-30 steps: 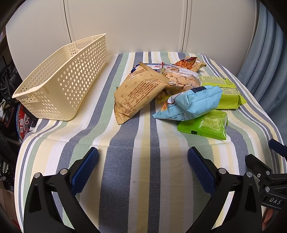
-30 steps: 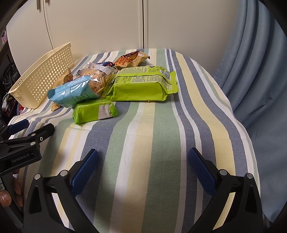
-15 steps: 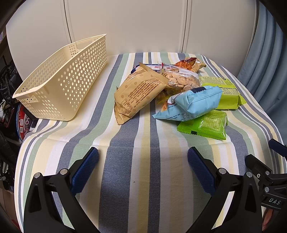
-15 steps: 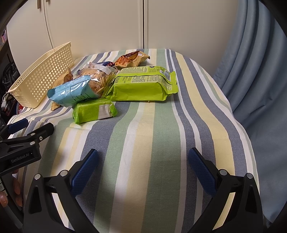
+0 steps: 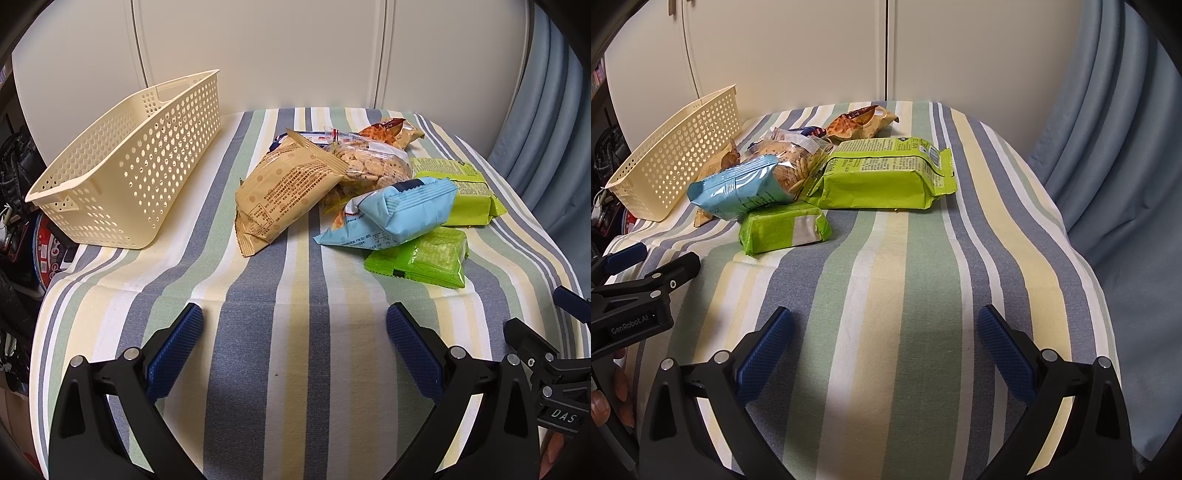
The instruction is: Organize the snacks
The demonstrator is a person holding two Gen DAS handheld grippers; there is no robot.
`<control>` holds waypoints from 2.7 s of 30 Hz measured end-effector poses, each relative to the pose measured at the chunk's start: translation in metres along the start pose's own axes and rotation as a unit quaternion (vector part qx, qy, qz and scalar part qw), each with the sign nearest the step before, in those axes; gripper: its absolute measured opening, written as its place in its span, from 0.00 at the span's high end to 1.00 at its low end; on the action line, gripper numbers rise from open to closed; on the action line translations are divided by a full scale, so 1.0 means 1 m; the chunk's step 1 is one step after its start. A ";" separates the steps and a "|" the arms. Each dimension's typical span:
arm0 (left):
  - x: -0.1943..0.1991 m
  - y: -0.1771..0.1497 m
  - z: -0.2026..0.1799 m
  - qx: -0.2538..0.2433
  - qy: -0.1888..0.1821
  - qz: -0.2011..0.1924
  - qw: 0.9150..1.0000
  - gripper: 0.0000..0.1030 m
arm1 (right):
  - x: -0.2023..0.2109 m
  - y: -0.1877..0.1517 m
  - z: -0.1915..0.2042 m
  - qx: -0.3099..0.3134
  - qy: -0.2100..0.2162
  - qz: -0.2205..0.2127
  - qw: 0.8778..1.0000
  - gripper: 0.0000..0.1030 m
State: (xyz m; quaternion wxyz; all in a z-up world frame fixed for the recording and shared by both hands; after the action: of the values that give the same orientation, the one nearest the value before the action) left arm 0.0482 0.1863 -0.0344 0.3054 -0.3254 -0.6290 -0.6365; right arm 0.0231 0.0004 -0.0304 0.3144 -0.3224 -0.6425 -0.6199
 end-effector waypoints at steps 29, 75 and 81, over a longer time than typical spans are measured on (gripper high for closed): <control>-0.028 0.053 0.049 0.009 -0.007 0.006 1.000 0.02 | 0.014 0.015 0.014 -0.029 0.072 -0.027 0.997 0.05; -0.101 0.108 0.011 -0.131 -0.064 0.055 0.988 0.24 | -0.001 0.042 0.058 0.007 0.119 -0.029 0.992 0.05; -0.087 0.102 0.017 -0.104 -0.093 0.037 0.990 0.43 | -0.007 0.046 0.063 0.008 0.121 -0.026 0.992 0.05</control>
State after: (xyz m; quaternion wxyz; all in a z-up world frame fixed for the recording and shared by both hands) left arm 0.1826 0.1997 -0.0426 0.2335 -0.4362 -0.5723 -0.6540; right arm 0.0638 0.0641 -0.0104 0.3763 -0.2262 -0.6131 -0.6567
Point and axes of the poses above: each gripper's, at about its wrist camera, not at the fingertips, and x roughly against the way its jaws point, z to its left, y to its top, the point moved 4 cm from there along -x, roughly the way its jaws point, and after that the axes turned 2 degrees about x, right-handed, at the moved point
